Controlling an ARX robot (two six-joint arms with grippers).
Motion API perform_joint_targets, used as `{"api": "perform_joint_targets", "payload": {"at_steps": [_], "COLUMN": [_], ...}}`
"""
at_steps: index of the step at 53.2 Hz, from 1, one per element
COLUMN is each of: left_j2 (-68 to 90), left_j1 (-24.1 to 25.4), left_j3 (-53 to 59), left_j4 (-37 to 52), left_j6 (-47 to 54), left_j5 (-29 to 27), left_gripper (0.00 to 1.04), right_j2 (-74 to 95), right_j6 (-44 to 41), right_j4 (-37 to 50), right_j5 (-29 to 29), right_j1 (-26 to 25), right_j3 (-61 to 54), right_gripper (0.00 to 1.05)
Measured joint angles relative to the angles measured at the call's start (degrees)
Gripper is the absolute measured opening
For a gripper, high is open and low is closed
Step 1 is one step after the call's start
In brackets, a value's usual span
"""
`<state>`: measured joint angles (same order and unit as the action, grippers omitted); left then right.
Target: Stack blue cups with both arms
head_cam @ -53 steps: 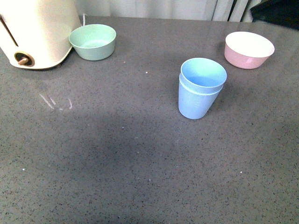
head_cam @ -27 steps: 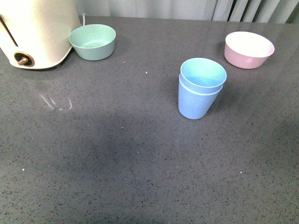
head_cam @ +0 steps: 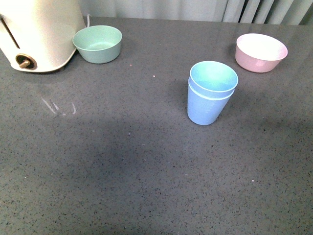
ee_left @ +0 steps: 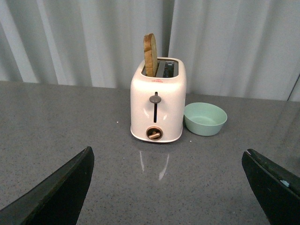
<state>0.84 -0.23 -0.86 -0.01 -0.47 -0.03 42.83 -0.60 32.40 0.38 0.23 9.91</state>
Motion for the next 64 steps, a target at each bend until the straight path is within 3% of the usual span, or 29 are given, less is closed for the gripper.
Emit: {"api": "perform_joint_targets", "payload": {"at_steps": [4, 64], "left_j2": [0.00, 0.00], "left_j1": [0.00, -0.02], "left_j3": [0.00, 0.00], "left_j4": [0.00, 0.00], "left_j6": [0.00, 0.00], "left_j5": [0.00, 0.02], "left_gripper": [0.96, 0.96], "right_j2": [-2.62, -30.16], "right_j6": [-0.22, 0.17], "right_j4": [-0.74, -19.67], "right_j5": [-0.50, -0.39], "right_j1": [-0.02, -0.15], "right_j3": [-1.64, -8.59], "right_gripper": [0.02, 0.02]}}
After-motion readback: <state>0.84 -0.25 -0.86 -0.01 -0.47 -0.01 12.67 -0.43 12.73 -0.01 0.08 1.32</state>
